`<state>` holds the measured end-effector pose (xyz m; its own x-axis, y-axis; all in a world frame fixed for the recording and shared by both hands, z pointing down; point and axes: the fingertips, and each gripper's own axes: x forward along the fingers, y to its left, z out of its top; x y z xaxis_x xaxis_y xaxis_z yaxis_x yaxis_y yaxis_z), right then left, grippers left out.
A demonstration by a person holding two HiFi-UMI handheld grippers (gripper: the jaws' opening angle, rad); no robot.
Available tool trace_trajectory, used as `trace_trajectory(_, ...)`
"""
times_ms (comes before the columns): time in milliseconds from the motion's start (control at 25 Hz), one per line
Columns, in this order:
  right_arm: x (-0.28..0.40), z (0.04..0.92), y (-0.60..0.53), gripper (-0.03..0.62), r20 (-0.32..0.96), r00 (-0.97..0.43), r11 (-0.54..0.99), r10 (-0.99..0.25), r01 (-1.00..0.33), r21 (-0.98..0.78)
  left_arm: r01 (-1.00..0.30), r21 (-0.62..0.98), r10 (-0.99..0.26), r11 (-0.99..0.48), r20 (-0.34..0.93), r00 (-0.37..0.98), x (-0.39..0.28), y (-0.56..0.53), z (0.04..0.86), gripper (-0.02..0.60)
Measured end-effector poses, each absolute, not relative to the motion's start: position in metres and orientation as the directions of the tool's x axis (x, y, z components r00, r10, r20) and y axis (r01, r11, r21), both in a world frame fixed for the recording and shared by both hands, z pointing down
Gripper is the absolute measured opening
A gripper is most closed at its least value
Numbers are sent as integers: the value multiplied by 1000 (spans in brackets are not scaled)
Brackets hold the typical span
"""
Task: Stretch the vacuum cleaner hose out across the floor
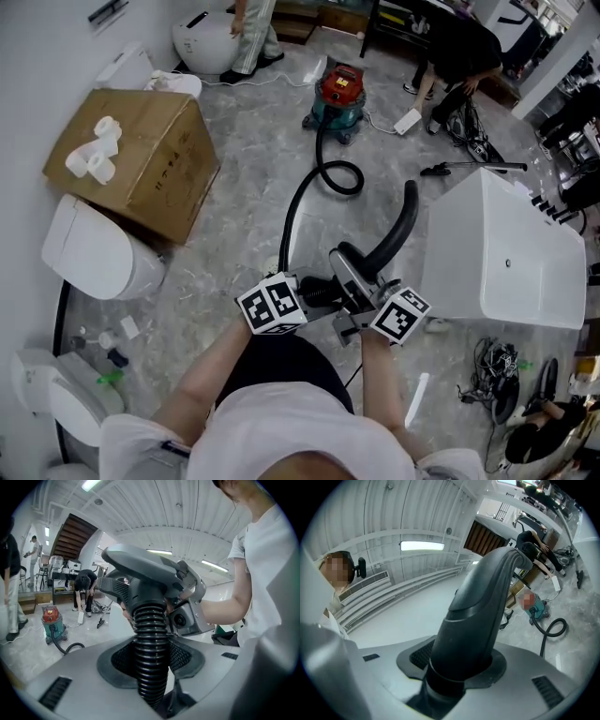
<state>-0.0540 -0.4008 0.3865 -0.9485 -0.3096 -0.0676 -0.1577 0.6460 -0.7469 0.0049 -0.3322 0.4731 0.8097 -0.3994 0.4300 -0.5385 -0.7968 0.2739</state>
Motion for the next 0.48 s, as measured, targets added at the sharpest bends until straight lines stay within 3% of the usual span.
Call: trace_trajectory(480,-23,395,-334,184,-70,-958,608,-278,-118,-785,-542,316,-377,-779,455,807,38,-263,479,164)
